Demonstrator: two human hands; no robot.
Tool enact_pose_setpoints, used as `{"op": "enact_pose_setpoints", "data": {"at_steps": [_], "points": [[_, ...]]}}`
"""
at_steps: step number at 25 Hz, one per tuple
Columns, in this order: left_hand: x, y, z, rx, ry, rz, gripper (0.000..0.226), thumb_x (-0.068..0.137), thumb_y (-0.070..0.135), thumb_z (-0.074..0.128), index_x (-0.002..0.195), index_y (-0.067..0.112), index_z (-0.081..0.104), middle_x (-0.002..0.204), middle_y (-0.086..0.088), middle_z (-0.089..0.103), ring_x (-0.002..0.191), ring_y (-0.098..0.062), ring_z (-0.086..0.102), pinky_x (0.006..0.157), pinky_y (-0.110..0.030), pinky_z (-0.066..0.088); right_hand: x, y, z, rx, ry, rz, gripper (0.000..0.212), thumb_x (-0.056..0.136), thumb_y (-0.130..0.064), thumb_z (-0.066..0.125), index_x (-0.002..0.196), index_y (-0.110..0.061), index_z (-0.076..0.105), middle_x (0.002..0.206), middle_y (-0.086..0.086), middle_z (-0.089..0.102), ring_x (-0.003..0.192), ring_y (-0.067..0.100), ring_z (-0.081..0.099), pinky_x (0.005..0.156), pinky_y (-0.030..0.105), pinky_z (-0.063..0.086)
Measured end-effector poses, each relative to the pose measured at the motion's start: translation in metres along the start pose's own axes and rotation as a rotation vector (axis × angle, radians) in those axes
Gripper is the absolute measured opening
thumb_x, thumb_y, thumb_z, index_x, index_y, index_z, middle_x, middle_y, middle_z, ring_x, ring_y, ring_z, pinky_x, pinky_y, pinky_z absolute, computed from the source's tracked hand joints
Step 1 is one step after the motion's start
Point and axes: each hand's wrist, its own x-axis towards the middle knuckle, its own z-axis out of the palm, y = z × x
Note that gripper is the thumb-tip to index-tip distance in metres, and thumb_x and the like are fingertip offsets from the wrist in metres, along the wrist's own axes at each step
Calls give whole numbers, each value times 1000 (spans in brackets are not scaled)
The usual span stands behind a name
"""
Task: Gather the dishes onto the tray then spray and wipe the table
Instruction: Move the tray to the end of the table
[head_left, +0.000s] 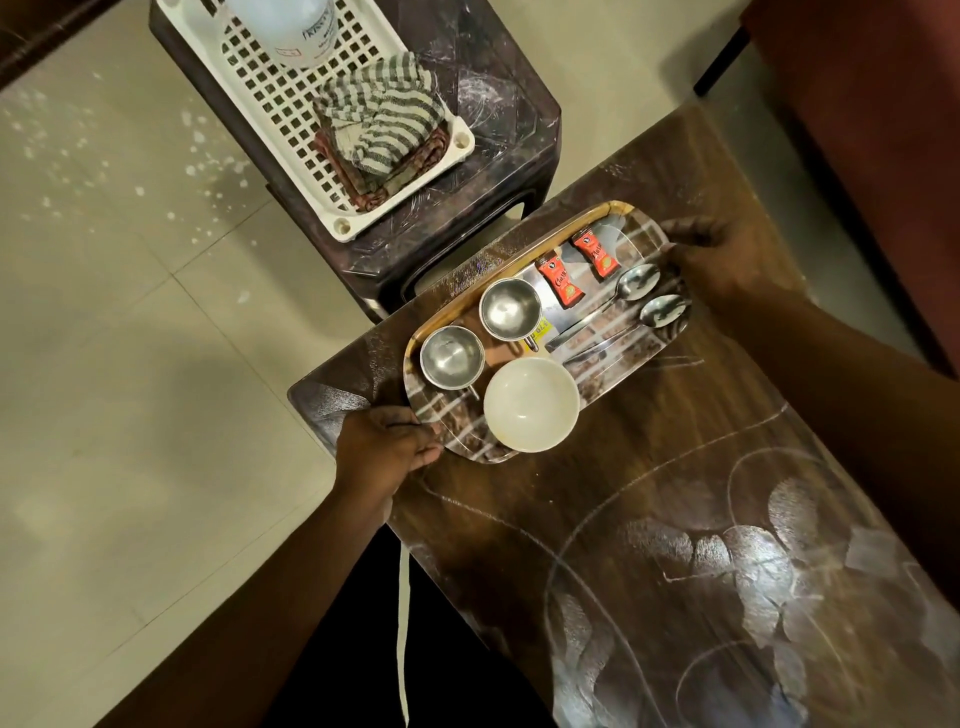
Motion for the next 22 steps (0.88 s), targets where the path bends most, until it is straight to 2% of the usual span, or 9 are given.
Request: {"op": "enact_pose_setpoints", "data": {"at_steps": [5, 8, 9, 11, 12, 14, 17, 20, 22], "points": [[3, -3, -5, 66, 16, 32, 16, 90, -4, 80, 104, -8, 74, 94, -24, 81, 86, -32, 83, 74, -31, 69, -8, -4, 0, -66, 14, -16, 25, 104, -7, 65, 126, -14, 72, 111, 9, 78, 72, 9, 73, 54, 19, 57], [-7, 1, -15, 153, 90, 58, 19, 86, 11, 88, 101, 5, 76, 90, -16, 83, 86, -29, 83, 82, -42, 69, -38, -15, 2, -173, 32, -109, 24, 108, -19, 60, 129, -16, 71, 118, 3, 75, 85, 14, 72, 52, 12, 49], [-12, 6, -19, 187, 111, 68, 21, 85, 15, 89, 101, 9, 77, 91, -13, 83, 87, -27, 83, 84, -45, 69, -52, -18, 5, -159, 22, -144, 25, 108, -23, 60, 130, -17, 70, 118, 4, 74, 86, 17, 71, 55, 15, 52], [-32, 22, -26, 220, 120, 122, 25, 86, 22, 88, 107, 14, 78, 99, -7, 83, 95, -24, 81, 88, -48, 68, -83, -24, 16, -118, 24, -210, 31, 104, -28, 62, 132, -20, 71, 127, 7, 73, 99, 22, 72, 76, 32, 62], [-44, 30, -30, 239, 113, 177, 25, 87, 25, 87, 109, 16, 77, 102, -4, 82, 99, -23, 80, 90, -49, 67, -101, -26, 21, -136, 30, -232, 34, 101, -27, 64, 133, -21, 71, 133, 5, 72, 109, 22, 70, 88, 38, 60], [-75, 49, -37, 282, 86, 301, 25, 89, 29, 84, 112, 19, 77, 105, 1, 81, 102, -19, 78, 94, -49, 64, -138, -29, 32, -64, 39, -239, 34, 99, -23, 67, 133, -22, 72, 139, 1, 70, 121, 19, 67, 102, 43, 57], [-140, 73, -53, 356, 4, 417, 23, 94, 24, 80, 116, 17, 76, 105, 4, 80, 101, -12, 76, 96, -36, 62, -212, -55, 51, 177, -6, -181, 28, 97, -22, 69, 124, -29, 74, 133, -2, 74, 118, 20, 70, 105, 48, 56], [-176, 83, -72, 453, -43, 531, 26, 96, 22, 78, 121, 18, 75, 115, 2, 78, 108, -14, 73, 90, -24, 58, -282, -73, 76, 275, -40, -191, 23, 96, -19, 72, 113, -34, 73, 127, -4, 76, 110, 19, 73, 102, 46, 59], [-186, 95, -91, 508, -48, 562, 25, 95, 25, 77, 120, 22, 74, 120, 4, 78, 112, -14, 72, 88, -24, 56, -316, -84, 90, 358, -68, -196, 23, 97, -20, 71, 118, -28, 76, 123, -5, 77, 103, 13, 73, 93, 34, 61]]}}
